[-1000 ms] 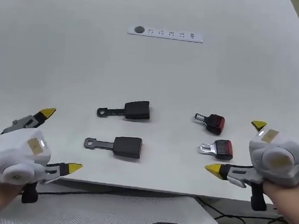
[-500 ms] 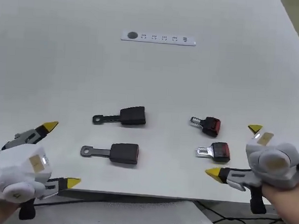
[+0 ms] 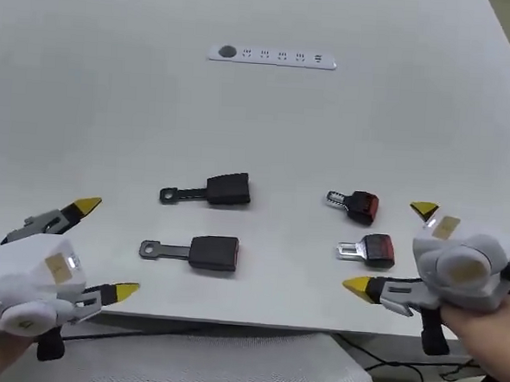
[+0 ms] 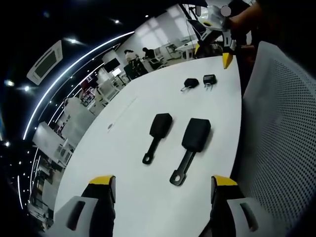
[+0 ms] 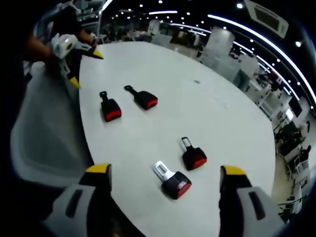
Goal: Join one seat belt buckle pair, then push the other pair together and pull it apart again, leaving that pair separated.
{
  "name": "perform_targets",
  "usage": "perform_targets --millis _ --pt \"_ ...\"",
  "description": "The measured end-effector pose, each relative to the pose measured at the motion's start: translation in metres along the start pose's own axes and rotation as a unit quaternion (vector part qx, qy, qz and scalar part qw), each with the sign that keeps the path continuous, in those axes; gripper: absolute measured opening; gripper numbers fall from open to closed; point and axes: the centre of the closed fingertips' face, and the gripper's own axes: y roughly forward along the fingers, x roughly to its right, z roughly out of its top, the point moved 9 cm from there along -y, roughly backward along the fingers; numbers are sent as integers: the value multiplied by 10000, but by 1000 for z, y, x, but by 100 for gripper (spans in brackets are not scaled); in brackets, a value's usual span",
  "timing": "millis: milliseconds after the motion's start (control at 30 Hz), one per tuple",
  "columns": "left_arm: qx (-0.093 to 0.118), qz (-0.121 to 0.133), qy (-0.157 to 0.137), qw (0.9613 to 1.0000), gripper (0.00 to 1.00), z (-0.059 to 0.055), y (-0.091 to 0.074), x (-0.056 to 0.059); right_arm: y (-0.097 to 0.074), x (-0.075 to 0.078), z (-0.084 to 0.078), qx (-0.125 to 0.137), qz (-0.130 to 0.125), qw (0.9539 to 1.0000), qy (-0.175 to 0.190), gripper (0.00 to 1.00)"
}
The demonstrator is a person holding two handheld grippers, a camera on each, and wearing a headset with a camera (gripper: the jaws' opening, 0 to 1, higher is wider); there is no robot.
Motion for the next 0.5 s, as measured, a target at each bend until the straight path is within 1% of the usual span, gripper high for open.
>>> perform_targets --millis 67,133,200,267,300,400,500 --pt "-34 -46 -40 10000 84 -1 1 1 1 -3 1 4 33 10000 3 91" --pt "4 -14 -23 10000 84 0 0 0 2 -3 1 7 35 10000 -25 91" --pt "14 -14 -66 10000 86 0 0 0 3 -4 2 11 90 10000 -20 90" --pt "-8 -21 -64 10000 94 -1 2 1 3 -4 3 26 93 9999 -25 91" --pt "25 48 14 10000 99 -1 3 0 3 -5 3 36 90 9999 -39 91" --pt "75 77 31 9999 100 1 2 -1 4 -5 3 45 76 10000 -44 93" --pt "49 54 60 10000 100 1 2 -1 4 -6 2 49 63 10000 -40 96"
